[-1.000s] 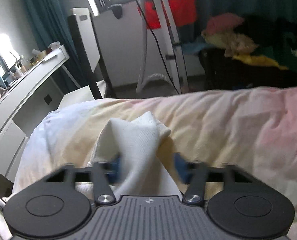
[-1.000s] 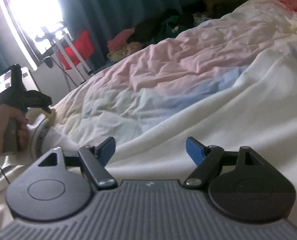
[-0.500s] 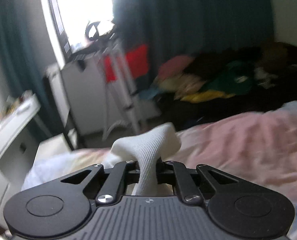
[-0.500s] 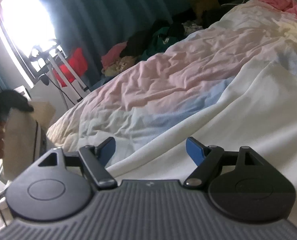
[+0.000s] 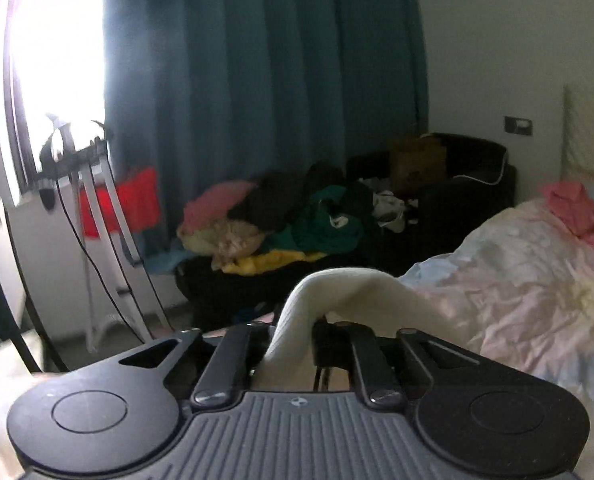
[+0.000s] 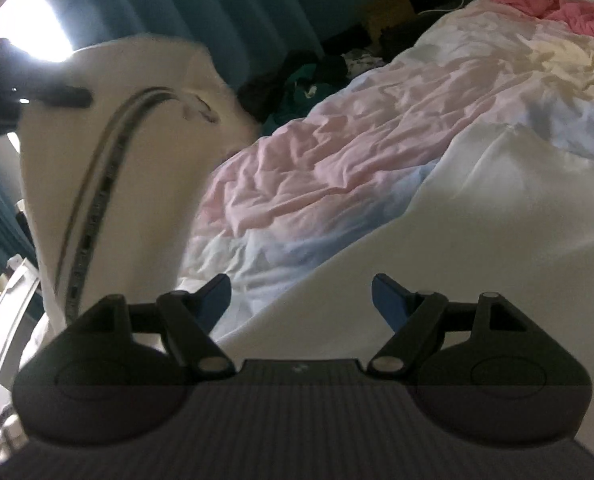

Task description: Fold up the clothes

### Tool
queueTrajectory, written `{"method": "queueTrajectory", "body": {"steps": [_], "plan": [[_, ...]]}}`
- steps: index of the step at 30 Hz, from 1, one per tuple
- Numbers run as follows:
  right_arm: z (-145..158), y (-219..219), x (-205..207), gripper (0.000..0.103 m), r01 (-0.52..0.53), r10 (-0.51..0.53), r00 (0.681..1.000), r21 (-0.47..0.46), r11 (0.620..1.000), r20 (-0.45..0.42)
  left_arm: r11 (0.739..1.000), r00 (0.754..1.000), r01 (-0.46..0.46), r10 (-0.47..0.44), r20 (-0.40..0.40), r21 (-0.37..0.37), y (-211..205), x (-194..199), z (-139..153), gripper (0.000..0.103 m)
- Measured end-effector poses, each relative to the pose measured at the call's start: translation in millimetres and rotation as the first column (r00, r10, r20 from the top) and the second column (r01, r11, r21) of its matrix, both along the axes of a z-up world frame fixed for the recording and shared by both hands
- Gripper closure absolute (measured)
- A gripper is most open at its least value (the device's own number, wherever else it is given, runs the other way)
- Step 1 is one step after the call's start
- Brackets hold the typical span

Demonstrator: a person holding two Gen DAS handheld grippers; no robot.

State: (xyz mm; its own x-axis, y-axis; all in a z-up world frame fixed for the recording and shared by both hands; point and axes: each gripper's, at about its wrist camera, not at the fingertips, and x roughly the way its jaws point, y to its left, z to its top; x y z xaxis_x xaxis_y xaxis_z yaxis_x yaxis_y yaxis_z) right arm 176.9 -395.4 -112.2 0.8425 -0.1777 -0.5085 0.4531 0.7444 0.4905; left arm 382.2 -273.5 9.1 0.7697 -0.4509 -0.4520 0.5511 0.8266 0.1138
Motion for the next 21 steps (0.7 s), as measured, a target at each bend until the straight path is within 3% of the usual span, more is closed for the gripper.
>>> {"method": "queueTrajectory", "body": {"steps": [4, 8, 10, 16, 21], "plan": [[-5.7, 1.1, 4.5, 0.024, -0.009, 0.009, 1.000, -0.019, 1.000, -0.009, 0.996, 0.997, -0.076, 0.076, -0.006, -0.046, 17.2, 20.0, -28.1, 0.041], [-12.1, 3.1, 10.7, 0.024, -0.032, 0.031, 0.999, -0.023, 0.999, -0.020, 0.988, 0.992, -0.126, 0.124, -0.029, -0.086, 72.7, 3.1, -42.5, 0.033], [-13.3, 6.8, 13.9, 0.024, -0.045, 0.045, 0.999, -0.026, 0.999, -0.026, 0.984, 0.987, -0.159, 0.159, -0.008, -0.079, 109.6, -21.2, -47.9, 0.022], [-5.8, 25.1, 12.0, 0.024, -0.107, 0.106, 0.994, -0.106, 0.989, -0.010, 0.941, 0.947, -0.321, 0.317, -0.049, -0.105, 227.9, -124.7, -71.1, 0.021], [5.3, 43.7, 3.2, 0.024, -0.156, 0.160, 0.987, -0.170, 0.973, 0.014, 0.897, 0.905, -0.422, 0.410, -0.108, -0.134, 296.8, -202.6, -93.0, 0.020]]}}
